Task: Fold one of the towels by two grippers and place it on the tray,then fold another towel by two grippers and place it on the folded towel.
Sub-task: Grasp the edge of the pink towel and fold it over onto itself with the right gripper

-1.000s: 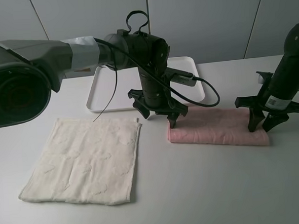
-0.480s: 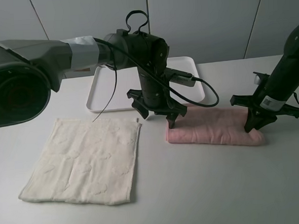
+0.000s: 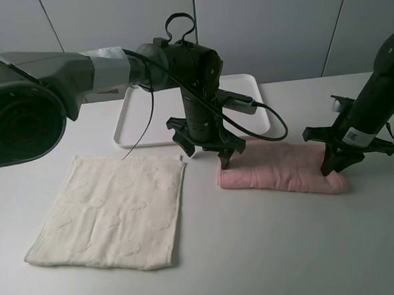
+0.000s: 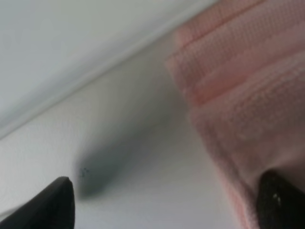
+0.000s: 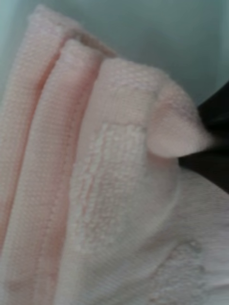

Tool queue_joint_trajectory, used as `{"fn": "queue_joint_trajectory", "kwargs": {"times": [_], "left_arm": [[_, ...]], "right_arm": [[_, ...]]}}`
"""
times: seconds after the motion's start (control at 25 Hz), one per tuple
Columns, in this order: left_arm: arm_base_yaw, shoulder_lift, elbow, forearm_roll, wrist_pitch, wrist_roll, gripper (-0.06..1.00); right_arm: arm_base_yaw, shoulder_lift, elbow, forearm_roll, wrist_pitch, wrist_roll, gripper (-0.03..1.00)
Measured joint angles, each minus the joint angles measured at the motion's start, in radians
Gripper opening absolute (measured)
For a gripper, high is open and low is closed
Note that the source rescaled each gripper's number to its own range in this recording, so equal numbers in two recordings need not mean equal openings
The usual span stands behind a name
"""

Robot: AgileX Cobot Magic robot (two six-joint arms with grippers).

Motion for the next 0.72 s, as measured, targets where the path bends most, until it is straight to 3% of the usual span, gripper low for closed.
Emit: {"fn": "queue_joint_trajectory", "kwargs": {"times": [0.24, 0.52, 0.72], "left_arm": [[0.000, 0.000, -0.002, 0.000, 0.002, 0.000, 0.98], [0.000, 0.000, -0.002, 0.000, 0.004, 0.000, 0.98], [0.000, 0.000, -0.002, 0.000, 0.006, 0.000, 0.98]], "right_arm": [[0.000, -0.083, 0.002, -0.014, 0.030, 0.000, 0.04], [0.000, -0.165, 0.004, 0.046, 0.068, -0.002, 0.04], [0.000, -0.180, 0.004, 0.173, 0.107, -0.062, 0.04]]}}
